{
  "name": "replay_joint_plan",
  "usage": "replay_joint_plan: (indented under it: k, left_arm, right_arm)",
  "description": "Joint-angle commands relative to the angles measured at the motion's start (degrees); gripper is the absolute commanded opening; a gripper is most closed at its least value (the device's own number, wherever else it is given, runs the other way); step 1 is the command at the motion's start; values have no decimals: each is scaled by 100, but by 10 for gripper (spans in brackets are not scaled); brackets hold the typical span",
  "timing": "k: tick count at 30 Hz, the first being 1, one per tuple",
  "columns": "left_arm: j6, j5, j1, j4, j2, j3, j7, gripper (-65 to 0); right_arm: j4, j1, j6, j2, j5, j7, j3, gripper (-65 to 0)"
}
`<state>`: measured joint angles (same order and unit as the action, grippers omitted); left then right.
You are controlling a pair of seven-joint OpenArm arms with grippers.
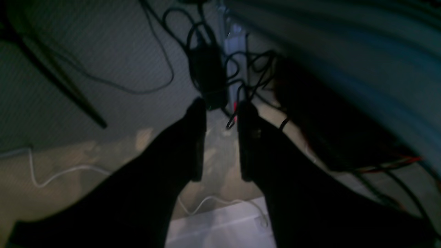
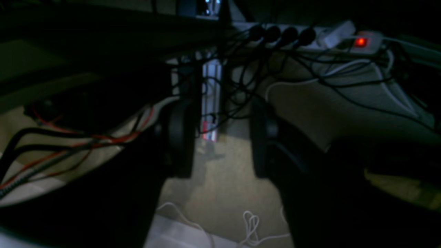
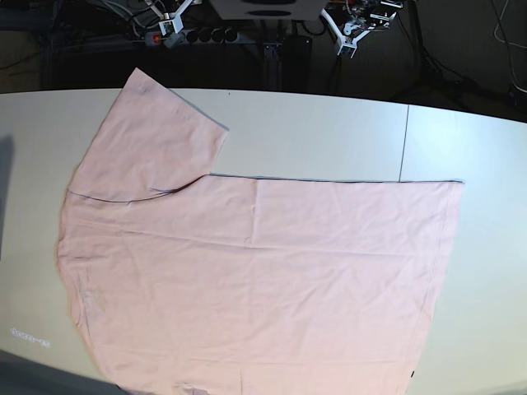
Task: Fold the T-shirt properly
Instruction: 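Move the right gripper down toward the pink T-shirt's sleeve corner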
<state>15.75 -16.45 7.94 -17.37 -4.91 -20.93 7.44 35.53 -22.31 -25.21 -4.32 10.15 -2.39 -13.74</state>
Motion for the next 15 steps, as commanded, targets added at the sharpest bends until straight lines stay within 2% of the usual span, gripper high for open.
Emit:
replay_joint_plan:
  k: [1, 6, 13, 15]
  left_arm:
    - [164, 4, 109, -96, -4, 0, 9, -455]
    - [81, 131, 398, -448, -4, 0, -144, -455]
    - [-621, 260, 459, -595, 11, 0, -164, -455]
    - [-614, 260, 442, -595, 11, 0, -151, -455]
  right_arm:
    - [107, -101, 378, -46, -26, -57, 0, -383]
    - [240, -142, 378, -46, -227, -59, 0, -383]
    - [234, 59, 380, -44, -229, -59, 0, -385]
    - [234, 98, 380, -44, -227, -59, 0, -385]
